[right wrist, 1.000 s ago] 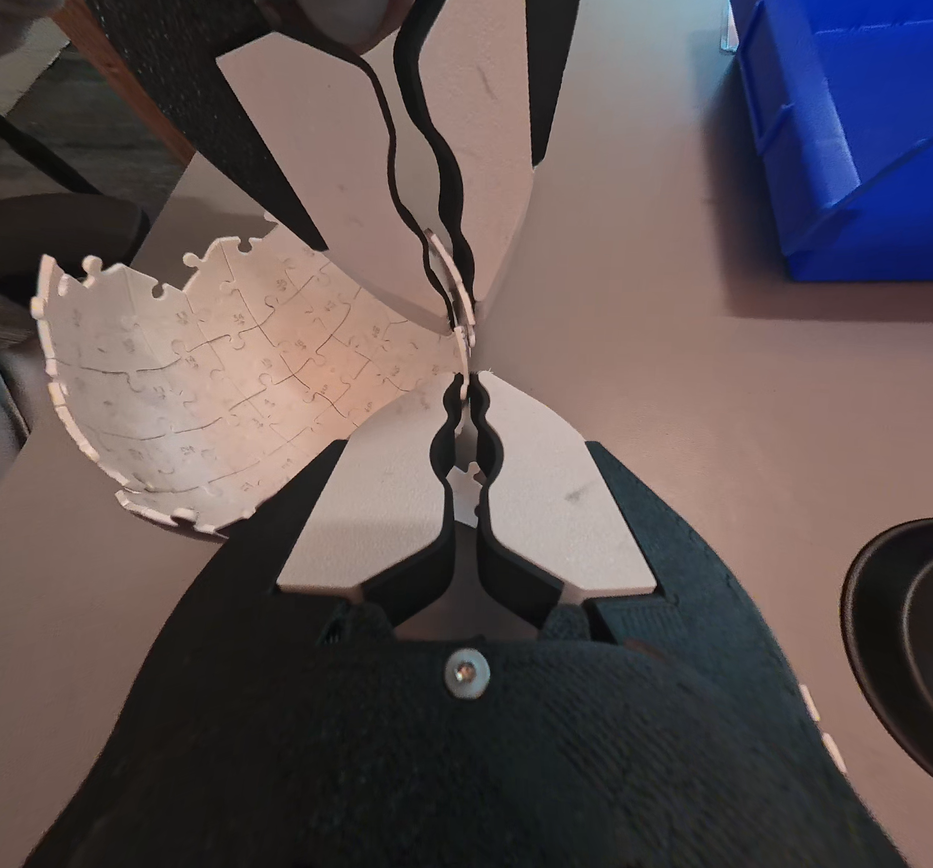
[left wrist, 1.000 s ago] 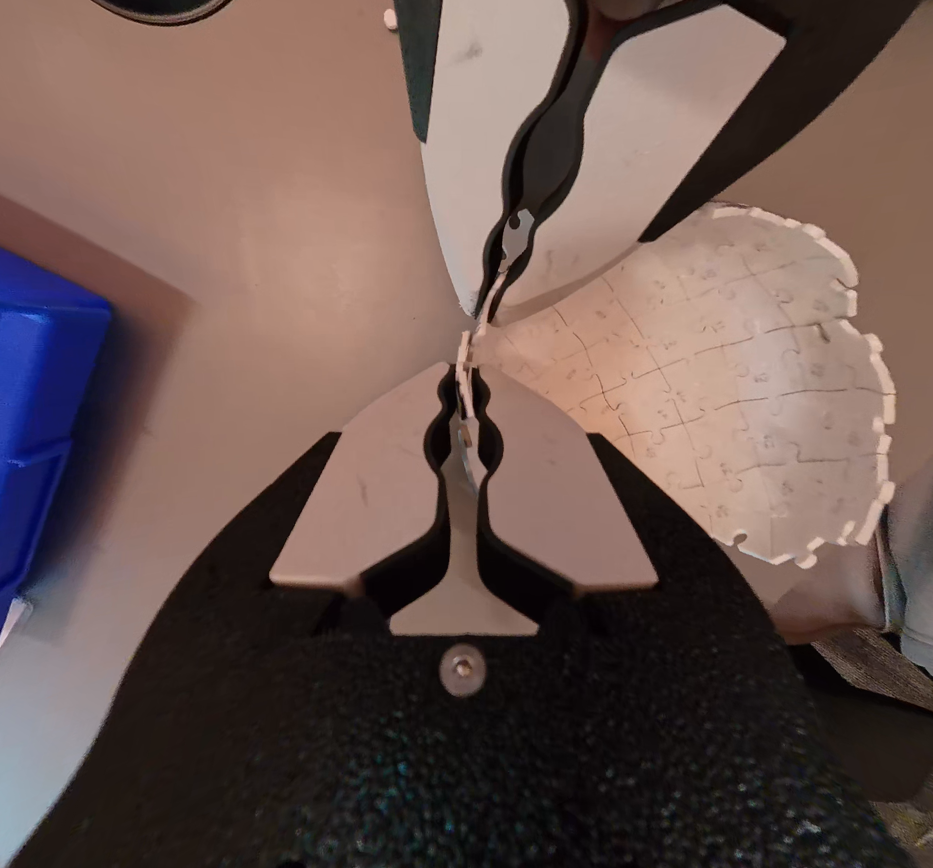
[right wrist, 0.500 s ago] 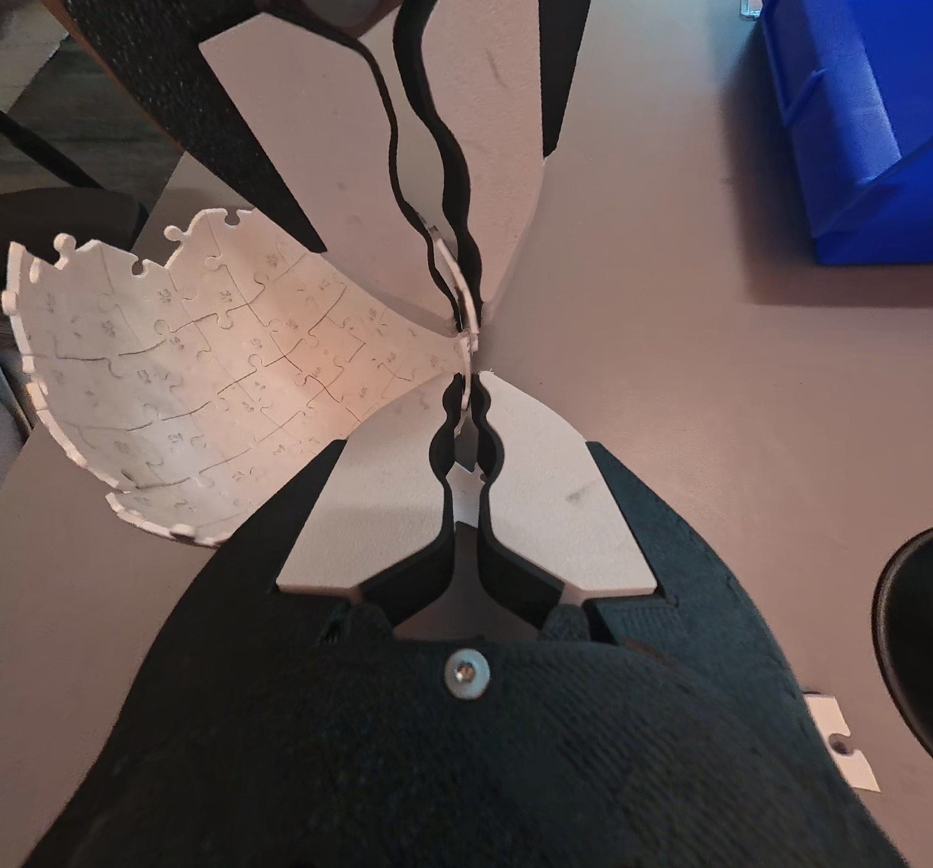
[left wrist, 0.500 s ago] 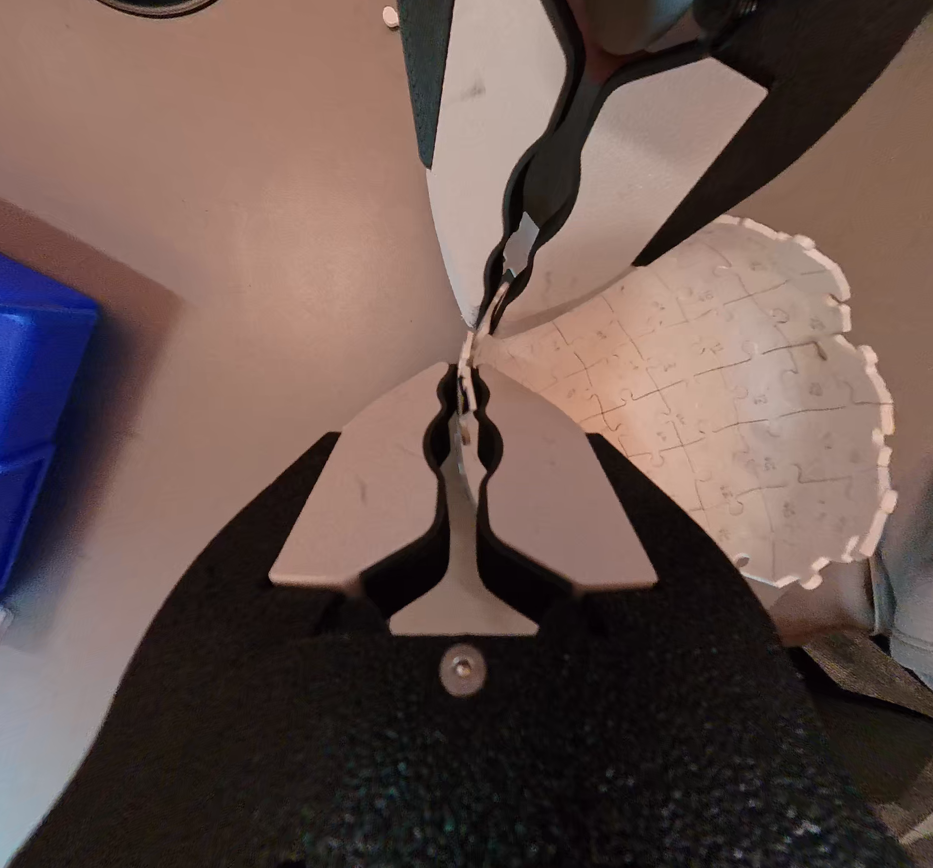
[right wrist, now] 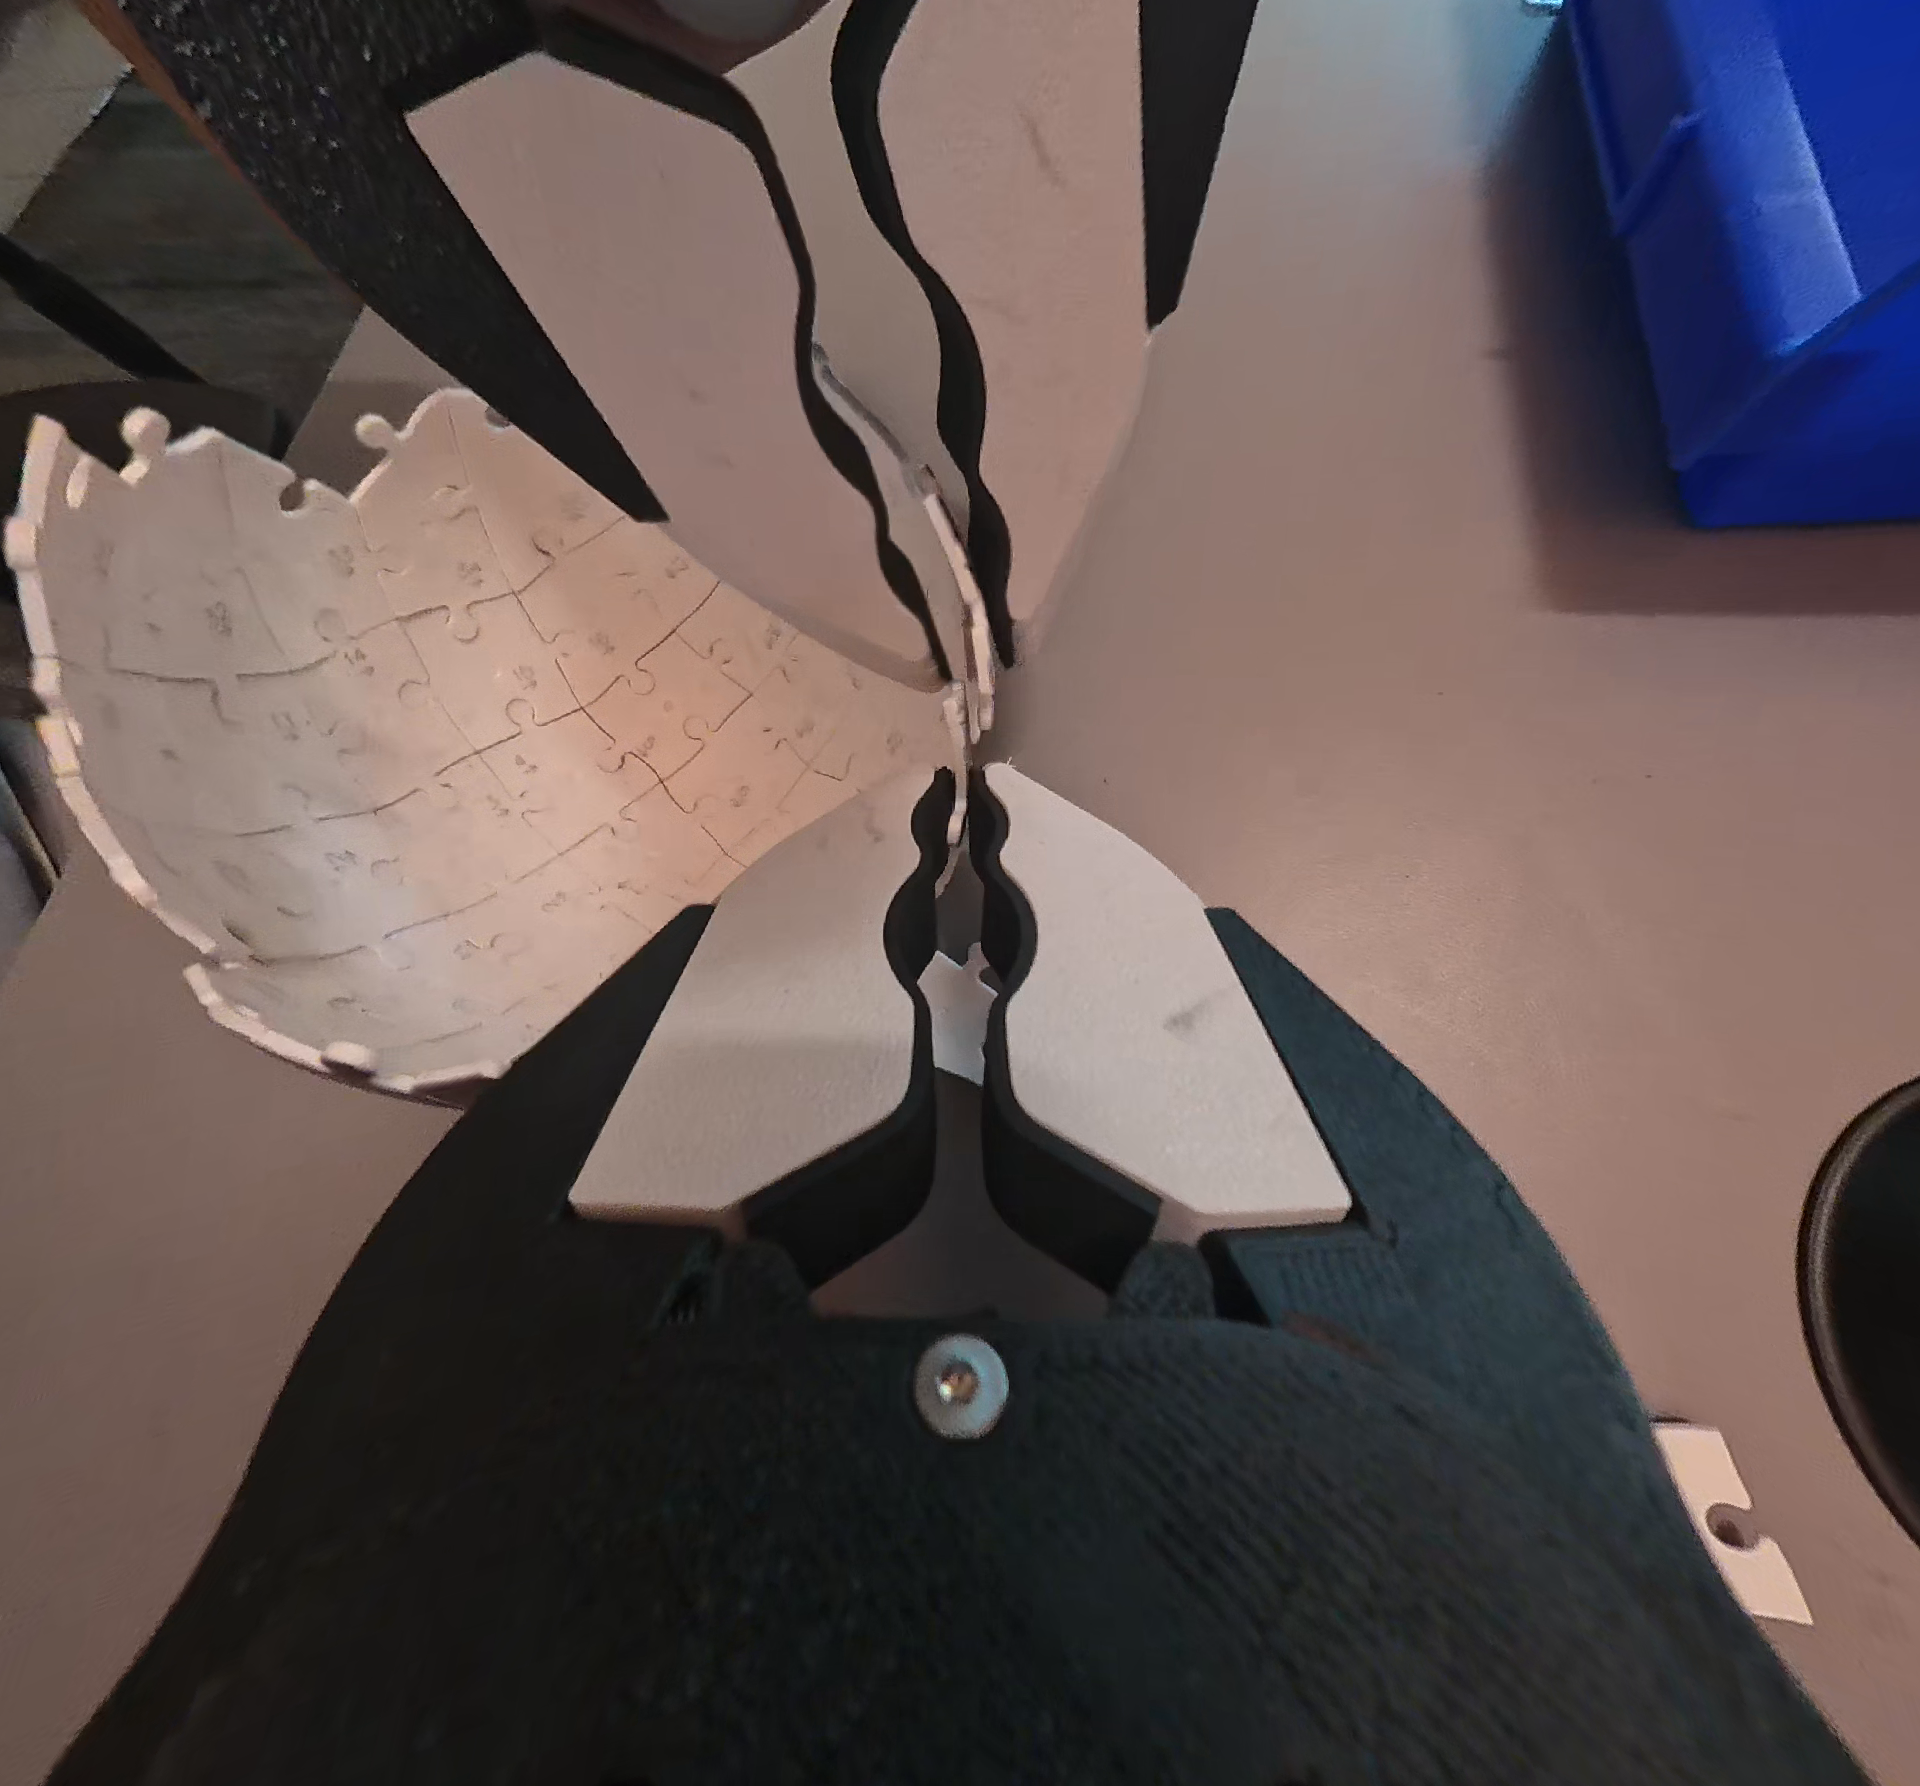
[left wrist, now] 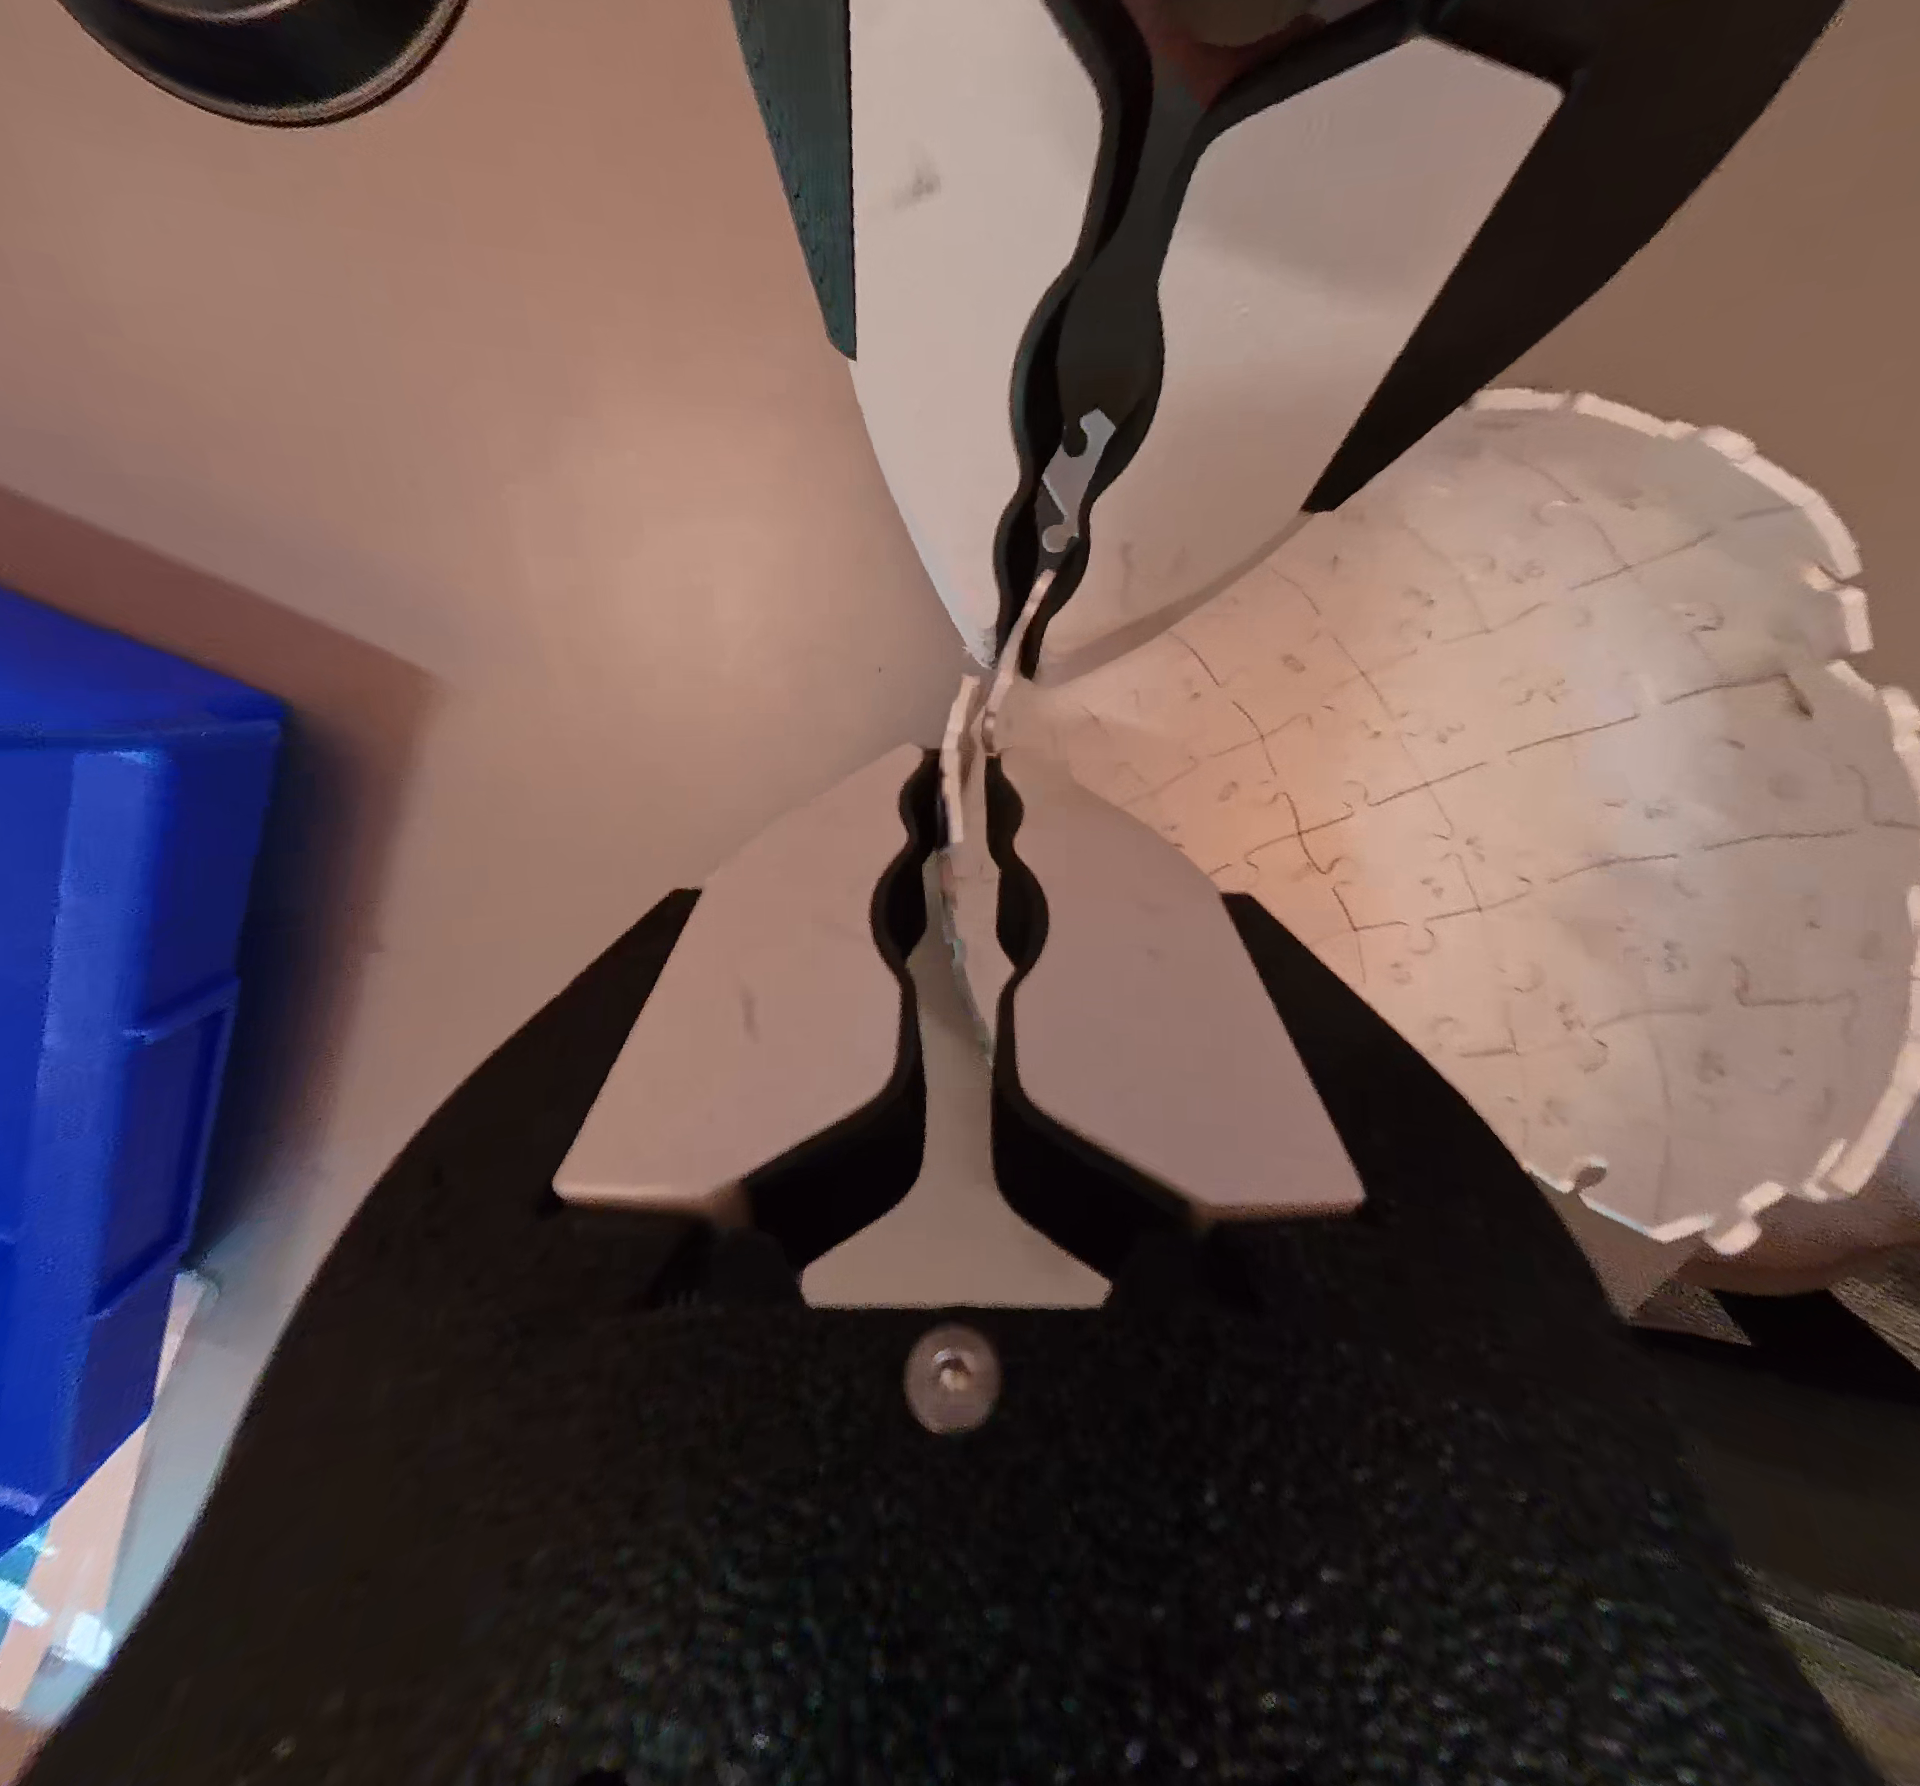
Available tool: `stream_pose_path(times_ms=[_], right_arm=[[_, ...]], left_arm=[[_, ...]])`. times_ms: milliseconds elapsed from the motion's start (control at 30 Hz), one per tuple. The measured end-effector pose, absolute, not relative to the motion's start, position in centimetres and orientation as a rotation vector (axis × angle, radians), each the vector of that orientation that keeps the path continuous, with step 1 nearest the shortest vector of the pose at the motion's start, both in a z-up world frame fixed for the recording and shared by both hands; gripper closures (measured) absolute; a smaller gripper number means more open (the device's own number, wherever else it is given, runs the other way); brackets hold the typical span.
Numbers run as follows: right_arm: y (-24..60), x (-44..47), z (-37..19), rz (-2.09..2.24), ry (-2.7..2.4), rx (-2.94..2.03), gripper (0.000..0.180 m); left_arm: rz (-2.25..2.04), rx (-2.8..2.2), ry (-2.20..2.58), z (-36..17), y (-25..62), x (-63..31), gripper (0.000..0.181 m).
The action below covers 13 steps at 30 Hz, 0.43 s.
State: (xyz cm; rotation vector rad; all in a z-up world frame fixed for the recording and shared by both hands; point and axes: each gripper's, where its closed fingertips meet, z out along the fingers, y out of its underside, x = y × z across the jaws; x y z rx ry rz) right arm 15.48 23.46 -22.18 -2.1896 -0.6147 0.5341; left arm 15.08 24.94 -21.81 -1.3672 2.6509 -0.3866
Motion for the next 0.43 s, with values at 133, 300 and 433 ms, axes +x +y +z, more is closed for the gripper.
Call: stream_pose_path(times_ms=[133, 300, 433], right_arm=[[23.58, 15.65, -22.20, 0.534, -0.598, -2.191, 0.177], [23.60, 15.73, -22.13, 0.540, -0.580, -2.195, 0.177], [23.61, 15.77, -22.18, 0.547, -0.573, -2.195, 0.176]], left_arm=[[-0.359, -1.327, 2.662, -21.85, 25.16, 15.21, 0.176], [-0.394, -1.333, 2.670, -21.75, 25.12, 15.18, 0.177], [-0.402, -1.323, 2.676, -21.77, 25.13, 15.19, 0.178]])
